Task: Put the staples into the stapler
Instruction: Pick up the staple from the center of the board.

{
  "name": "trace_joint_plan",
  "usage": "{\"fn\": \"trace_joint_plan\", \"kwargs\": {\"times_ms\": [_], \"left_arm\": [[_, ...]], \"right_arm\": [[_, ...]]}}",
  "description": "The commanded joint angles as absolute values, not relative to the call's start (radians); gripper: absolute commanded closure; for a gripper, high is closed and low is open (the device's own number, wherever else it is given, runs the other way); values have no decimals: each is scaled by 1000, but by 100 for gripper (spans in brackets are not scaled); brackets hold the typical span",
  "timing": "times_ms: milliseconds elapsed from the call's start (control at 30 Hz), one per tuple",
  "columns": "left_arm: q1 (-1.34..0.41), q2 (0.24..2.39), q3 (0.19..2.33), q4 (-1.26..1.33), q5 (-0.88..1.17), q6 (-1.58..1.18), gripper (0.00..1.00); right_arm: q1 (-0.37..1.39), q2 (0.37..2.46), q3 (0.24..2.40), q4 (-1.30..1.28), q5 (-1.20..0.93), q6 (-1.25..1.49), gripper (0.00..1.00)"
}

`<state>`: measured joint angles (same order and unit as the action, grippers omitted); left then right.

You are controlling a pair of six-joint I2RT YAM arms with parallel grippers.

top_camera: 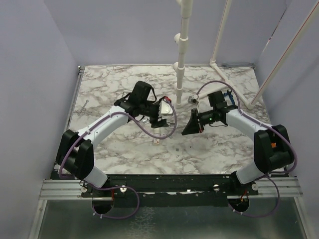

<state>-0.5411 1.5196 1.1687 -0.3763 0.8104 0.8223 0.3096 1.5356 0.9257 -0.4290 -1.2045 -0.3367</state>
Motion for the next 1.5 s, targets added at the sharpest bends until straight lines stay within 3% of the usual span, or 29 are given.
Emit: {"fn": "trace_joint_plan", "kwargs": {"times_ms": [0,300,867,1233,1467], "left_arm": [[-623,1540,1251,-549,819,1106,30],[-730,1592,1312,-568,727,1077,39],[-810,1641,1332,-544,586,1010,61],[-810,1604,1309,-545,584,1019,63],[-810,1592,1310,-547,582,1018,69]], "right_arm": [[269,1594,964,-383,-1330,-149,97],[237,1696,955,-286,-1467,30,97],[233,1711,976,-308,-1480,14,97],[226,1726,983,-321,-1471,9,97],[224,1723,983,-318,-1467,9,97]]}}
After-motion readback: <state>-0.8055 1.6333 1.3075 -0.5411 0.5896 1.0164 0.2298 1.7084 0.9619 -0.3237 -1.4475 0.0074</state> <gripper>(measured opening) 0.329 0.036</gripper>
